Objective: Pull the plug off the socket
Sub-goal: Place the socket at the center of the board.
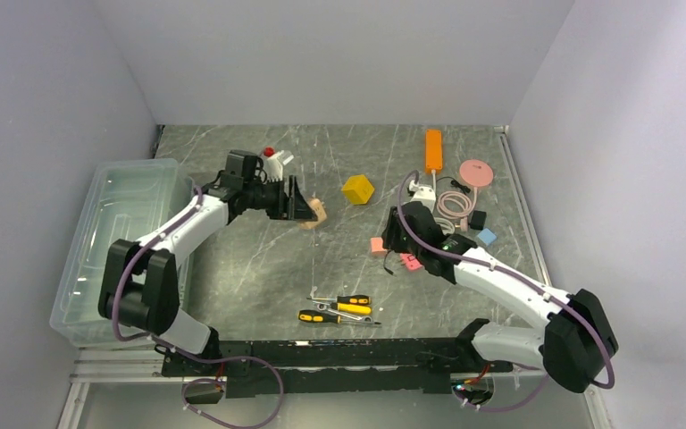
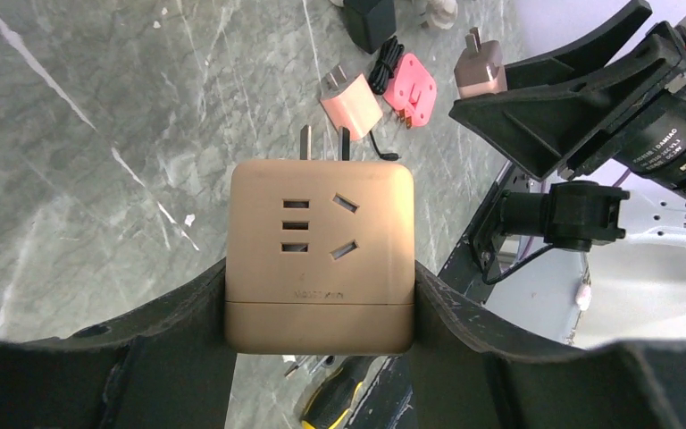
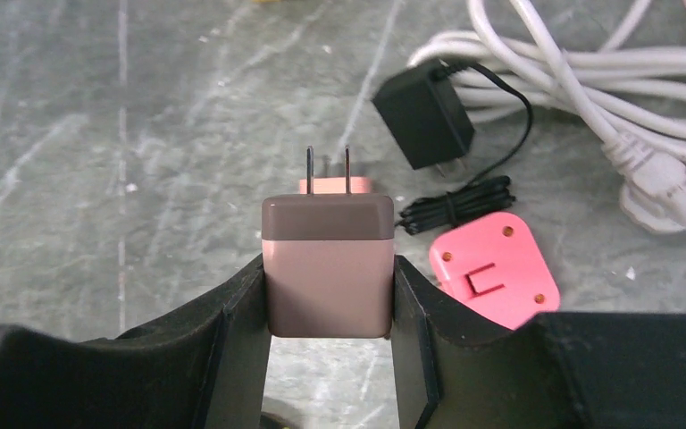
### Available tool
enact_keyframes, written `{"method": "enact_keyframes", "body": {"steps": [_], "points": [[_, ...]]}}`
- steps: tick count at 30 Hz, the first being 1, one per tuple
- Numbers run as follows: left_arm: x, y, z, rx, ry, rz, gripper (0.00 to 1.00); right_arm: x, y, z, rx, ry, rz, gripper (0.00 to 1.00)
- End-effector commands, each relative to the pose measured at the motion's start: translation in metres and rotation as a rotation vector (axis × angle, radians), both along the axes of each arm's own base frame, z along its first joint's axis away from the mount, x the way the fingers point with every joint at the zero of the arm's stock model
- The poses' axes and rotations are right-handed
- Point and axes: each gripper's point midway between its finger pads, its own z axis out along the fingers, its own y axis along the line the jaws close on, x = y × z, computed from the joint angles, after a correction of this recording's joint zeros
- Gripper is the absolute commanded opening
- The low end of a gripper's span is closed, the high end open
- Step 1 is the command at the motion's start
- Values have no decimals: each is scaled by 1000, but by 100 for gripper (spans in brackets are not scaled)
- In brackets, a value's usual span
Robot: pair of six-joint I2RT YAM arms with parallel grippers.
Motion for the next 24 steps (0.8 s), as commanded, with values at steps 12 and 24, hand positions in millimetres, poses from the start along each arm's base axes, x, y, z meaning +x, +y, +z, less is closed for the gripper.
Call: {"method": "enact_keyframes", "body": {"steps": [12, 24], "points": [[25, -91, -29, 62, 47, -140, 0, 3, -17, -57, -2, 211, -31, 21], [28, -99, -88, 150, 145, -173, 23, 7, -28, -61, 39, 208, -39, 59]]}}
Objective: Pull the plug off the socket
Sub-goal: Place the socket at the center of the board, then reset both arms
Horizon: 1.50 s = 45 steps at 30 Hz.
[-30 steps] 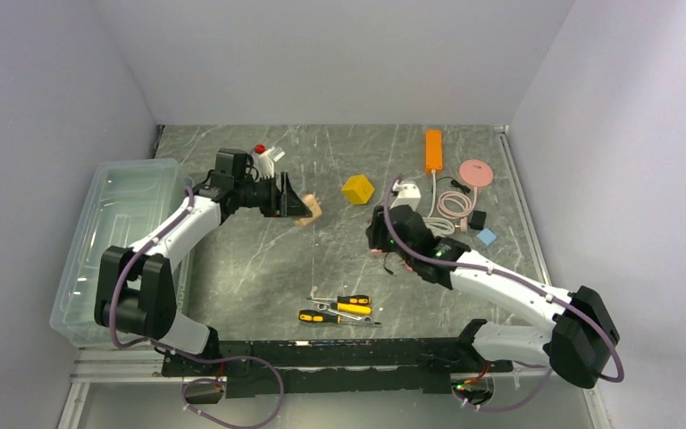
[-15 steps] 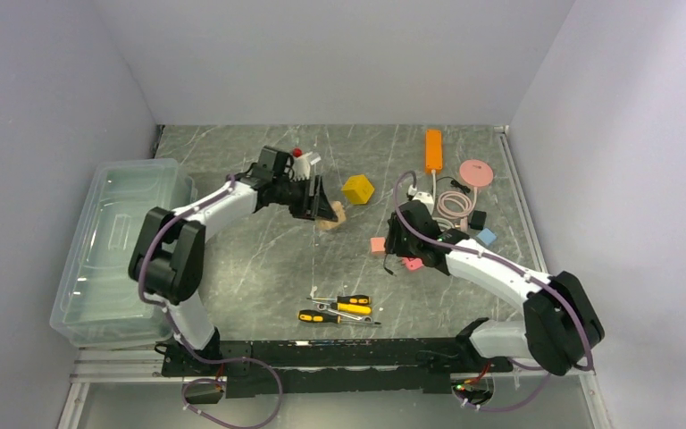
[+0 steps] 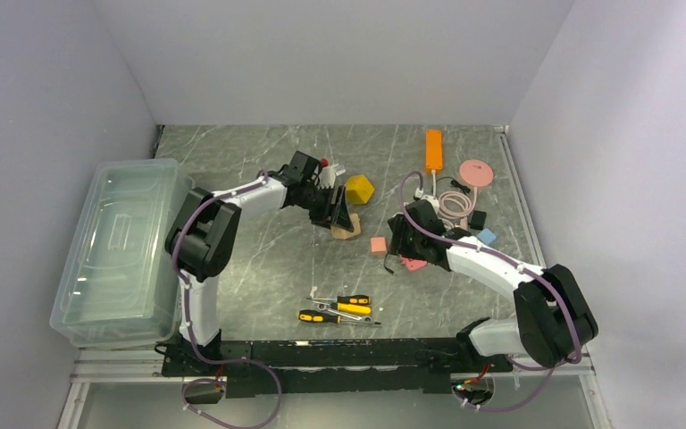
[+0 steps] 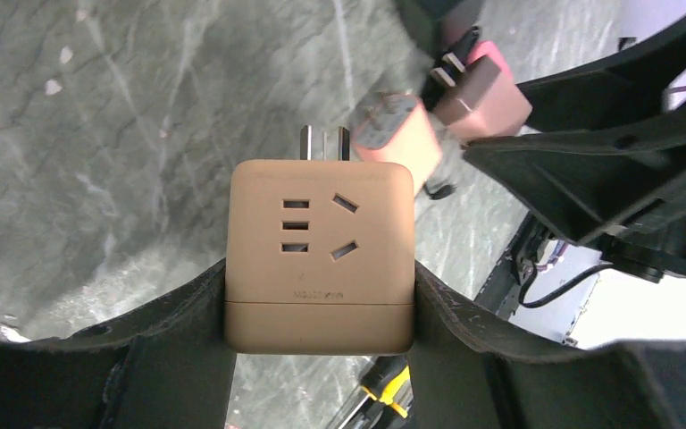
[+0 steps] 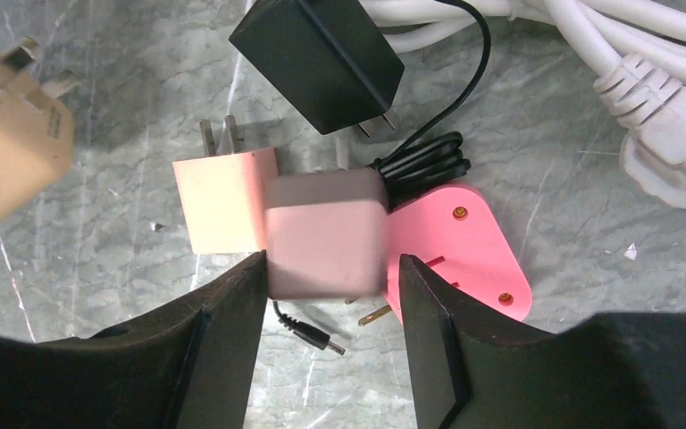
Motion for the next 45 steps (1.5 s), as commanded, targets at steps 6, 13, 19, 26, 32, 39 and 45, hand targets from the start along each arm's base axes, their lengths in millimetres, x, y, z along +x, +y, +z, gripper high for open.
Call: {"method": "enact_keyframes", "body": {"steps": [6, 13, 19, 26, 32, 39, 45], "points": [[10, 3, -24, 68, 0, -12, 42, 16, 7, 20, 61, -81, 34, 70], [17, 15, -29, 147, -35, 21, 78, 21, 3, 36, 59, -133, 36, 83], [27, 27, -16, 163, -97, 67, 100, 34, -15, 55, 19, -198, 4, 97], [55, 56, 17, 145, -188, 195, 100, 50, -40, 82, -17, -271, -31, 100], [86, 107, 85, 163, -393, 385, 100, 57, -57, 121, -35, -374, -34, 100], [85, 189, 202, 231, -771, 675, 100, 58, -69, 191, -59, -583, -43, 100], [43, 242, 242, 308, -961, 857, 100, 49, -89, 234, -97, -755, -109, 100]]}}
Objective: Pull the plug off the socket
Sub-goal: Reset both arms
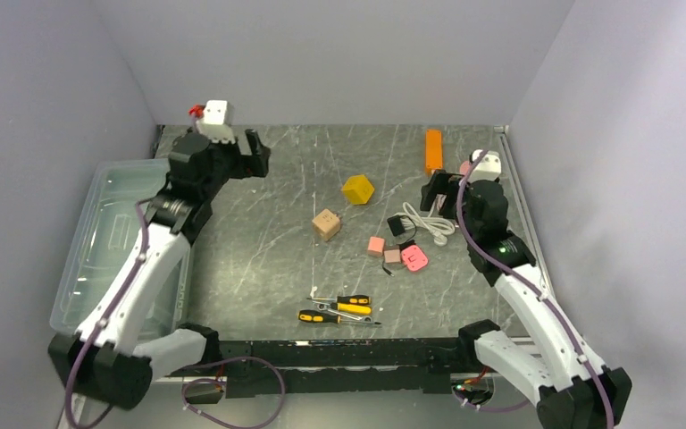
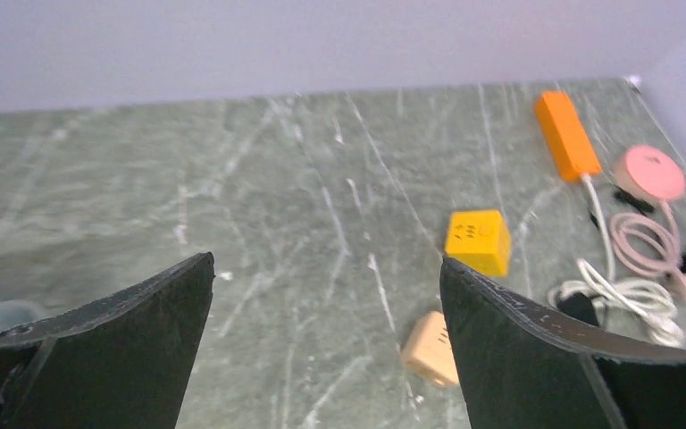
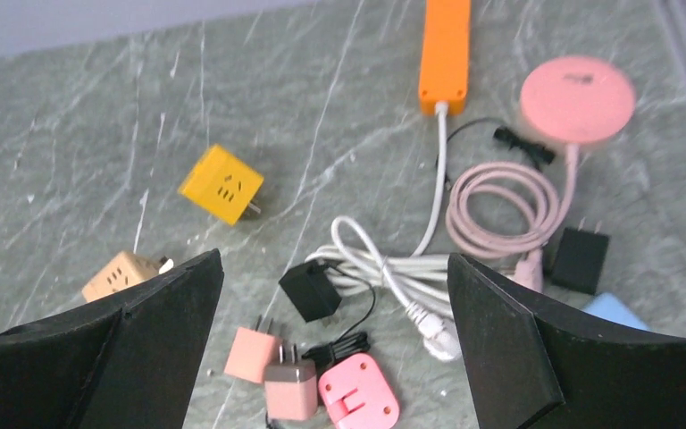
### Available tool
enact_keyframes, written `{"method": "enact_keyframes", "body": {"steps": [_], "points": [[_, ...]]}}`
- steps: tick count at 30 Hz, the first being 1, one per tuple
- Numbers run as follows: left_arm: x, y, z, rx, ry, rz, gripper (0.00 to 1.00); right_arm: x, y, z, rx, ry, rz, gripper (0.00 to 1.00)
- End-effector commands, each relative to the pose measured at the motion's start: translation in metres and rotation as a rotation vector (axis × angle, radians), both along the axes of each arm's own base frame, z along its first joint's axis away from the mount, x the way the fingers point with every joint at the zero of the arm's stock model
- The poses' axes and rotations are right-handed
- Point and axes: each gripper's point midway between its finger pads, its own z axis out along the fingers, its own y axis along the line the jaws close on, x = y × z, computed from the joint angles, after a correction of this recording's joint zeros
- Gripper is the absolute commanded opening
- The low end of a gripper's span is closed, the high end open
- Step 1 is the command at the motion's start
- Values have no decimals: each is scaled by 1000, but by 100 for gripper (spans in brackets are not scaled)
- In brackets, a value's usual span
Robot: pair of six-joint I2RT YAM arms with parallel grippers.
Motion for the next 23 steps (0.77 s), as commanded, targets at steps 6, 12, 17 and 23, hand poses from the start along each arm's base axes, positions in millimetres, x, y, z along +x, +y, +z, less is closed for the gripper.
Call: {"method": "enact_keyframes", "body": {"steps": [6, 12, 17, 23], "points": [[-47, 66, -9, 106, -120, 255, 100, -13, -27, 60, -41, -259, -79, 100], [-49, 67, -13, 121, -120, 251, 100, -21, -29, 67, -35, -305, -80, 100], [-44, 64, -22, 119, -70, 245, 100, -22, -33, 66, -34, -298, -98, 100], [-42, 64, -25, 119, -64, 252, 100, -20, -33, 63, -27, -286, -110, 100]]}}
